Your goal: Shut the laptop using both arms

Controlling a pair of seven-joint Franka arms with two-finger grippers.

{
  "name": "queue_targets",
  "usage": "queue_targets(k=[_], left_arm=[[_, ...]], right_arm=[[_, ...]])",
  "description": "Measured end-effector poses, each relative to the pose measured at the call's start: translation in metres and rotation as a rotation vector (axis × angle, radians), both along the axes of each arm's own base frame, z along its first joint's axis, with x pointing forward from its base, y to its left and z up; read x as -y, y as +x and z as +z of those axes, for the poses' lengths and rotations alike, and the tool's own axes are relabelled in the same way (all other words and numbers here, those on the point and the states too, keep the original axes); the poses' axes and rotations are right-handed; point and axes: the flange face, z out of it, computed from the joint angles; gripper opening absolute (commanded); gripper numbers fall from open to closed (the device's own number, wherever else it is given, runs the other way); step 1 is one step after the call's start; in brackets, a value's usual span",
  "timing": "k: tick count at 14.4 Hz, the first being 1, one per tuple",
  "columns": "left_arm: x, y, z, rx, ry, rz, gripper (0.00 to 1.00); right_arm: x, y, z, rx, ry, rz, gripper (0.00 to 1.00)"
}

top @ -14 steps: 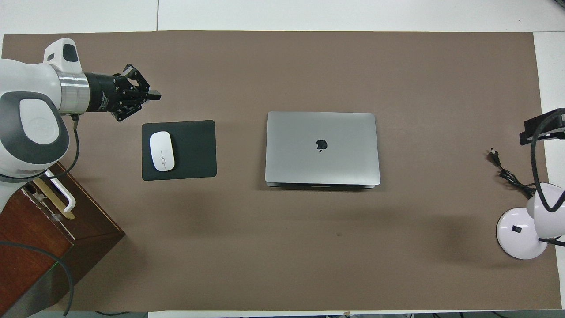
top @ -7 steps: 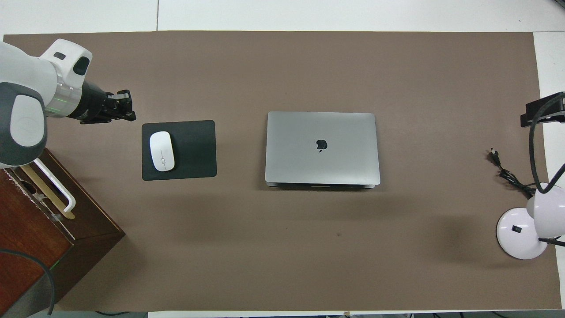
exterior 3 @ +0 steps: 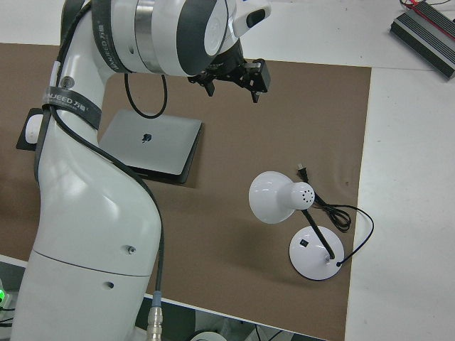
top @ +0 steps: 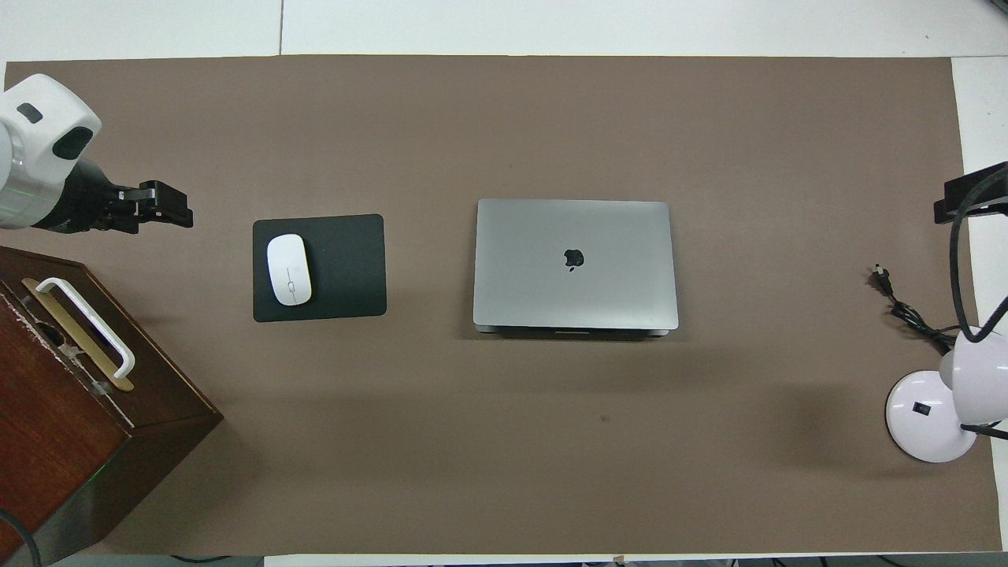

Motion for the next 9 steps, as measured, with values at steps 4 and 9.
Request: queue_targets(k=[4, 9], left_arm=[[0.002, -0.012, 0.014, 0.002, 0.002, -0.005, 1.0], [-0.005, -0.038, 0.013, -0.101, 0.009, -0.005, 1.0]], right_arm=[[0.0, 0.0, 0.001, 0.003, 0.0, 0.003, 1.0], [0.001, -0.002, 0.006, 0.006, -0.001, 0.059, 1.0]])
